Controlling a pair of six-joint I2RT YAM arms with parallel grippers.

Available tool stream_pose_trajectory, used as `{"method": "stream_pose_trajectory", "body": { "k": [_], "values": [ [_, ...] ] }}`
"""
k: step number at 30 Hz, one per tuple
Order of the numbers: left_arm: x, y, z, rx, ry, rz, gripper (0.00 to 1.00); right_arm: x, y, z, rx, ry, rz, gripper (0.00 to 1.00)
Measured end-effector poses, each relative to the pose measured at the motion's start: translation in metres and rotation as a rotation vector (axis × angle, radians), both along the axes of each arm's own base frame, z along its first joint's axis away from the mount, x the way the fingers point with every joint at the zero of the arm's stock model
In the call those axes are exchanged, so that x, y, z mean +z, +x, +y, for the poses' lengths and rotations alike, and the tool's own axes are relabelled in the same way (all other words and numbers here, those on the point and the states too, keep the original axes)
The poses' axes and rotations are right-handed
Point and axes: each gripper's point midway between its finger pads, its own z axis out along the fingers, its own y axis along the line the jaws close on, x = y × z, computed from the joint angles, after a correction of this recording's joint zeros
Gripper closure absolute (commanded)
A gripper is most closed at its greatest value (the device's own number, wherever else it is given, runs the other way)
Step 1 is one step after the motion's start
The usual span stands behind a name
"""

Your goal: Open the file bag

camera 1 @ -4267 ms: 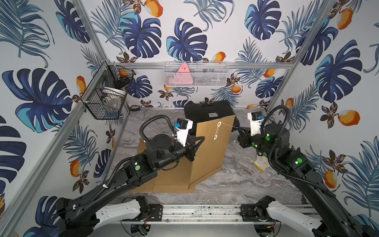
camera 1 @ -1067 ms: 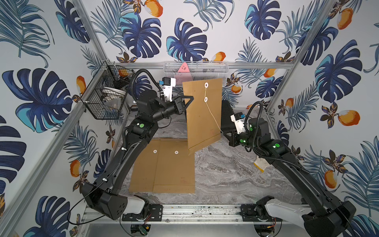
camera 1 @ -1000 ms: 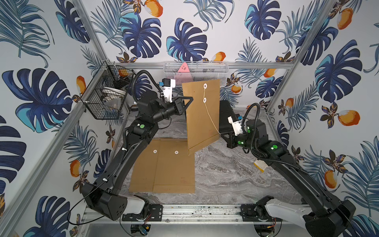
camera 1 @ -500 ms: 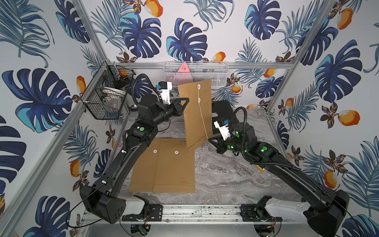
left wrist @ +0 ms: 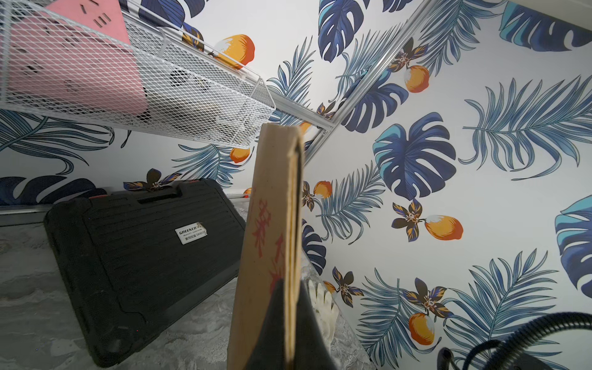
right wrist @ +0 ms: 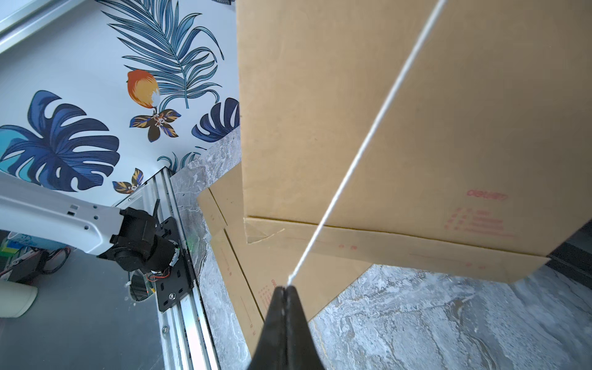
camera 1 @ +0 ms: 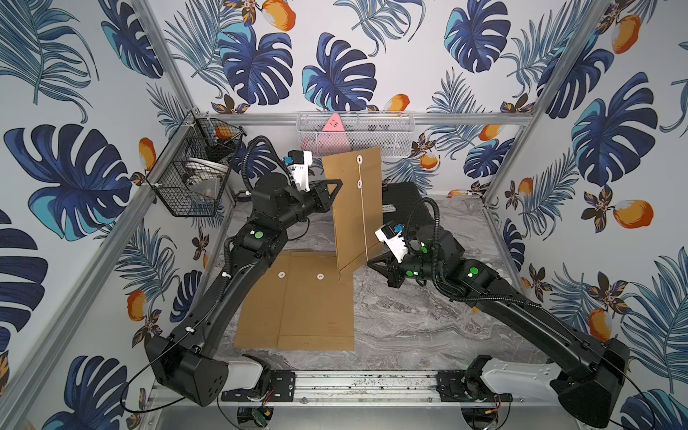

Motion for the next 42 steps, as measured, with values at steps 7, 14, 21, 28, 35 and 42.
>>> {"method": "stream_pose_trajectory", "body": {
  "k": [7, 14, 21, 28, 35, 42],
  "values": [
    [-0.005, 0.001, 0.000, 0.001, 0.025, 0.000, 1.00, 0.008, 0.002, 0.000, -0.011, 0.003, -0.034, 1.00],
    [-0.016, -0.009, 0.004, -0.003, 0.118, 0.012, 1.00, 0.048, 0.021, -0.037, -0.242, 0.023, -0.169, 1.00],
    [-0.015, -0.028, 0.011, -0.015, 0.251, -0.005, 1.00, 0.109, 0.028, -0.081, -0.449, 0.069, -0.297, 1.00],
    [-0.030, -0.044, 0.014, -0.055, 0.380, 0.014, 1.00, 0.174, 0.029, -0.123, -0.625, 0.099, -0.431, 1.00],
    [-0.046, -0.063, 0.003, -0.145, 0.473, 0.025, 1.00, 0.213, 0.055, -0.139, -0.747, 0.020, -0.497, 1.00],
    [-0.051, -0.082, -0.021, -0.252, 0.541, 0.000, 1.00, 0.240, 0.089, -0.165, -0.815, 0.006, -0.485, 1.00]
  ]
}}
